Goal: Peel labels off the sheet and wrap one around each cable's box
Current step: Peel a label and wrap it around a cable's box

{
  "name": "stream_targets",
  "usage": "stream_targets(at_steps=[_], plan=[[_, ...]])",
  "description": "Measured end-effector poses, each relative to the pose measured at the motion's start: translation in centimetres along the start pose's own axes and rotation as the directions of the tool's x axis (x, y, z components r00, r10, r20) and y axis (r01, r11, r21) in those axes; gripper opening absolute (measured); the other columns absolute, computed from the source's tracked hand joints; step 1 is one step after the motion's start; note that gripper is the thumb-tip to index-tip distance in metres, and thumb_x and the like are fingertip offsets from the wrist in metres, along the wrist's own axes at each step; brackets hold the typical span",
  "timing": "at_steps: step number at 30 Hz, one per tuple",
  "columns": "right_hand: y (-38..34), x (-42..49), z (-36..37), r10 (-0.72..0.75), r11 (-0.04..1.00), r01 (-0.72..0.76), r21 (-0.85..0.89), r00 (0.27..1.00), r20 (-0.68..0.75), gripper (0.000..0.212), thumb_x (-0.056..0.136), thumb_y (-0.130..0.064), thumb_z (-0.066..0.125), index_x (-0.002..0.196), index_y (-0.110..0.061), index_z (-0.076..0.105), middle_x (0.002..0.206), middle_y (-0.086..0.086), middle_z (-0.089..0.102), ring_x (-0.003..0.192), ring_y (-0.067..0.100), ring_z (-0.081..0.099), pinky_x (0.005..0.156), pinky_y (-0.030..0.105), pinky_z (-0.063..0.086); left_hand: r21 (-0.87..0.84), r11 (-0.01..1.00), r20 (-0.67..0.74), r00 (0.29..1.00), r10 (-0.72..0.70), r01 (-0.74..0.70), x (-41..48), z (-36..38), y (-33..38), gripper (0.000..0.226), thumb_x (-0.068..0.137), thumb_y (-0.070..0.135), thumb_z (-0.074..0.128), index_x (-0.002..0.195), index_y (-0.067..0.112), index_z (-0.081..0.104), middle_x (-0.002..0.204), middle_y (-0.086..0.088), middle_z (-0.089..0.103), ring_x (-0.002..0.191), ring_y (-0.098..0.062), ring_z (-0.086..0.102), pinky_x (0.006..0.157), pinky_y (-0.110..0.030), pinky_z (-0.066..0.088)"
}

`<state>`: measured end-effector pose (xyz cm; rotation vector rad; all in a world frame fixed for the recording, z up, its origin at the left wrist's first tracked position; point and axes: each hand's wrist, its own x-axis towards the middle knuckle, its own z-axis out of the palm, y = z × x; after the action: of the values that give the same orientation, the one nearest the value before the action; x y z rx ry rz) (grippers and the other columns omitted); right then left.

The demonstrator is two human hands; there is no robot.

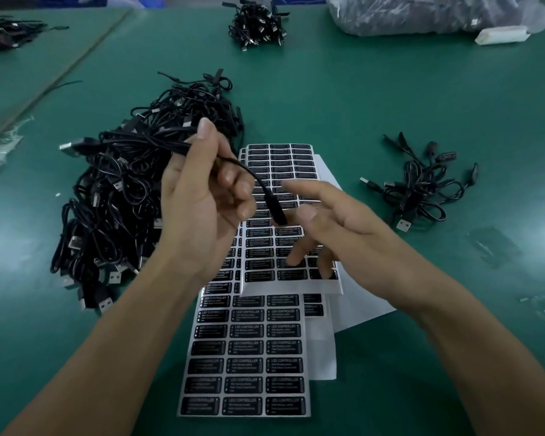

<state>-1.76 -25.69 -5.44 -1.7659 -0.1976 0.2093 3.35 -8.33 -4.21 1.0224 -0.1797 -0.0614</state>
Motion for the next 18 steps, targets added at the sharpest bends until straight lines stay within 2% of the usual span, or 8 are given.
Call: stream_targets(at_steps=[1, 3, 6, 9, 11, 13, 16, 18], plan=[[0.0, 0.0, 0.2, -0.005, 1.000, 0.005, 0.022, 1.000, 0.011, 0.031, 0.099, -0.047, 0.047, 0.129, -0.047, 0.051, 0.112, -0.005, 0.070, 0.079, 0.012, 0.072, 0.053, 0.021, 0.047, -0.021, 1.000, 0.009, 1.000, -0.016, 0.016, 0.0, 0.1, 0.0, 0.037, 0.104, 0.040, 0.044, 0.074, 0.020, 0.054, 0.056, 0.009, 0.044, 0.049, -0.005, 0.048, 0.041, -0.019, 0.039], [-0.2, 0.1, 0.5, -0.004, 0.999, 0.003, 0.048, 0.999, 0.033, 0.024, 0.103, -0.037, 0.046, 0.124, -0.039, 0.058, 0.110, -0.005, 0.072, 0.071, 0.012, 0.070, 0.049, 0.016, 0.043, -0.039, 0.999, 0.028, 0.999, -0.034, 0.035, -0.1, 0.2, -0.1, 0.040, 0.102, 0.041, 0.046, 0.068, 0.022, 0.055, 0.055, 0.009, 0.042, 0.047, -0.004, 0.048, 0.040, -0.018, 0.039], [-0.2, 0.2, 0.8, 0.014, 0.996, -0.017, 0.088, 0.999, 0.036, 0.020, 0.104, -0.018, 0.050, 0.099, -0.024, 0.068, 0.092, -0.003, 0.074, 0.061, 0.008, 0.063, 0.049, 0.008, 0.040, -0.042, 0.998, 0.023, 0.998, -0.054, 0.055, -0.1, 0.2, -0.1, 0.041, 0.098, 0.041, 0.051, 0.062, 0.023, 0.054, 0.052, 0.009, 0.038, 0.043, -0.004, 0.046, 0.039, -0.018, 0.040], [-0.3, 0.4, 0.5, 0.016, 0.992, -0.009, 0.129, 0.998, -0.054, 0.012, 0.092, -0.027, 0.065, 0.086, -0.019, 0.072, 0.077, -0.002, 0.074, 0.056, 0.006, 0.059, 0.046, 0.012, 0.039, -0.023, 0.998, -0.048, 0.997, -0.066, 0.065, 0.1, 0.1, 0.0, 0.040, 0.100, 0.040, 0.053, 0.065, 0.022, 0.052, 0.051, 0.009, 0.037, 0.042, -0.004, 0.044, 0.039, -0.017, 0.039], [-0.2, 0.5, 0.0, 0.060, 0.980, -0.030, 0.195, 0.987, -0.149, 0.014, 0.085, -0.032, 0.068, 0.083, -0.018, 0.073, 0.070, 0.000, 0.072, 0.053, 0.006, 0.058, 0.044, 0.016, 0.040, -0.020, 0.997, -0.073, 0.995, -0.071, 0.069, 0.2, 0.0, -0.1, 0.037, 0.101, 0.039, 0.051, 0.069, 0.020, 0.051, 0.051, 0.008, 0.038, 0.042, -0.005, 0.044, 0.039, -0.018, 0.038], [-0.1, 0.6, -0.3, 0.098, 0.960, -0.036, 0.276, 0.972, -0.215, 0.009, 0.091, -0.022, 0.066, 0.087, -0.017, 0.073, 0.068, 0.003, 0.072, 0.051, 0.009, 0.058, 0.044, 0.018, 0.042, -0.015, 0.997, -0.063, 0.995, -0.076, 0.075, 0.2, -0.1, -0.2, 0.035, 0.102, 0.035, 0.050, 0.070, 0.019, 0.050, 0.053, 0.007, 0.039, 0.043, -0.006, 0.044, 0.039, -0.018, 0.038], [0.1, 0.7, -0.6, 0.167, 0.909, -0.061, 0.412, 0.959, -0.228, 0.016, 0.098, -0.019, 0.059, 0.092, -0.013, 0.073, 0.075, 0.007, 0.074, 0.057, 0.011, 0.063, 0.051, 0.018, 0.048, -0.008, 0.997, -0.032, 0.996, -0.081, 0.081, 0.2, -0.1, -0.4, 0.030, 0.093, 0.025, 0.053, 0.064, 0.018, 0.051, 0.054, 0.006, 0.039, 0.044, -0.007, 0.044, 0.040, -0.020, 0.038], [0.2, 0.7, -0.6, 0.173, 0.902, -0.062, 0.426, 0.958, -0.227, 0.014, 0.094, -0.018, 0.063, 0.090, -0.012, 0.075, 0.079, 0.005, 0.075, 0.062, 0.010, 0.064, 0.057, 0.019, 0.051, -0.006, 0.996, -0.024, 0.996, -0.089, 0.089, 0.2, -0.1, -0.5, 0.028, 0.085, 0.022, 0.054, 0.058, 0.019, 0.050, 0.053, 0.006, 0.037, 0.043, -0.008, 0.044, 0.040, -0.020, 0.039]])
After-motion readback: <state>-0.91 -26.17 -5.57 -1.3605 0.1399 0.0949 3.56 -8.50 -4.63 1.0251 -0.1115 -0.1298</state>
